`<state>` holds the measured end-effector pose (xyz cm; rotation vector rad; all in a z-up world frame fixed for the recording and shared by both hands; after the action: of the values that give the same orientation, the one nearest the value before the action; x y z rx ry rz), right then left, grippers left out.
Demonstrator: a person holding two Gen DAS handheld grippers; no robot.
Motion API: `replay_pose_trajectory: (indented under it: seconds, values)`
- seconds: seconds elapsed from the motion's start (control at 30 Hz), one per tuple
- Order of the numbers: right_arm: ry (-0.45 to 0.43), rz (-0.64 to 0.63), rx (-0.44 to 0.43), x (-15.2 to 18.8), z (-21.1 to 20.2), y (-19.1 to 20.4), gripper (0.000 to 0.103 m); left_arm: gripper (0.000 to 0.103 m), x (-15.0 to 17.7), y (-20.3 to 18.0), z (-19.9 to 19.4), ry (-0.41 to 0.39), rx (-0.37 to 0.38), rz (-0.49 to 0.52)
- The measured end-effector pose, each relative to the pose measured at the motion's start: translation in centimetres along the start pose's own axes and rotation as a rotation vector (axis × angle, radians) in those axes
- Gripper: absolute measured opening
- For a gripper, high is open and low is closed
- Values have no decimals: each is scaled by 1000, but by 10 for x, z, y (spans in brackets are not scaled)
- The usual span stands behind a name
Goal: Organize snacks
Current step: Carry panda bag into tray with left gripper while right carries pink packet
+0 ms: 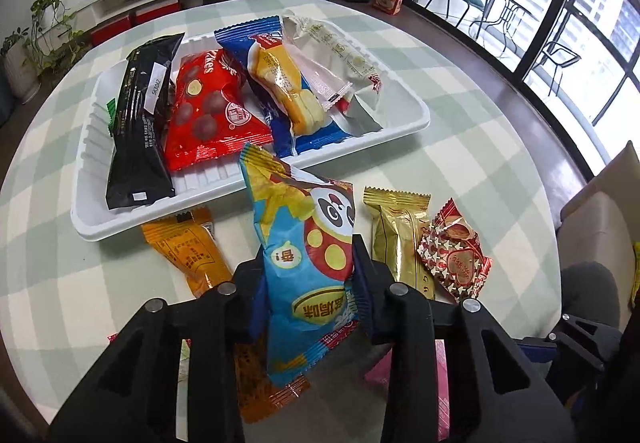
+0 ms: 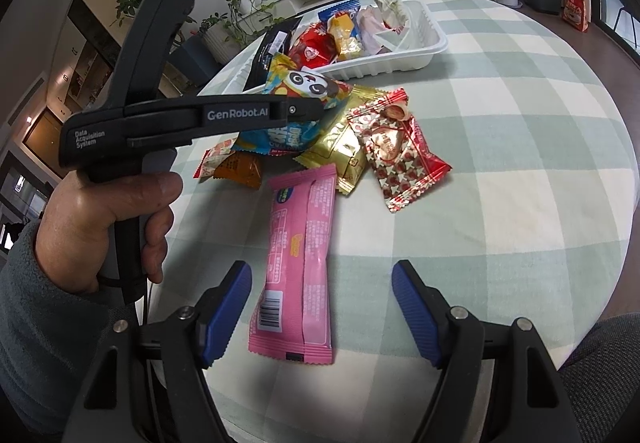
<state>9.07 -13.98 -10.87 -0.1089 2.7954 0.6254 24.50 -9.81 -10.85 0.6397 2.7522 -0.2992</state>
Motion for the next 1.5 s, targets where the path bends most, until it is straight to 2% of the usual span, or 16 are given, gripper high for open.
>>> replay_pose_trajectory:
  seconds: [0.17,0.27,0.3,0.47,0.57,0.7,0.8,0.97,1.2,1.5]
  values:
    - [-7,-70,70,-3,8,9,78,32,5,4,-8,-25,36,-16]
    - [-9,-112,118,-5,13,13,74,32,10,7,-17,-56,60,-34]
    - [-8,-126,144,-6,15,14,71,32,11,8,-22,-69,70,-41]
    - [4,-207,261,-8,24,20,68,32,20,12,-43,-121,113,-65]
    - [4,-261,305,-7,27,28,60,32,27,15,-54,-145,132,-77]
    - [7,-291,311,-4,27,36,42,32,40,19,-64,-171,161,-101]
    - [2,-300,321,-3,27,40,36,32,49,20,-69,-185,178,-112]
    - [-5,-282,299,0,25,44,28,32,65,26,-79,-213,207,-140]
    - [-25,-213,182,-2,9,47,22,32,84,33,-94,-244,242,-165]
    - [-56,-144,55,-12,-15,47,20,32,85,30,-114,-279,255,-159]
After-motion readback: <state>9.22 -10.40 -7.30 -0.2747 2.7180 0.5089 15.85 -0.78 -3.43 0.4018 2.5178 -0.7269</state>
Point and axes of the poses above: each gripper's, at about its wrist camera, not at the fingertips, and z roughly the way its jaws point, y to its left, x to its underside, the point moved 9 cm from there along z, roughly the way its jaws point, and after that the axes turned 12 degrees about y, right-handed, at the moved point
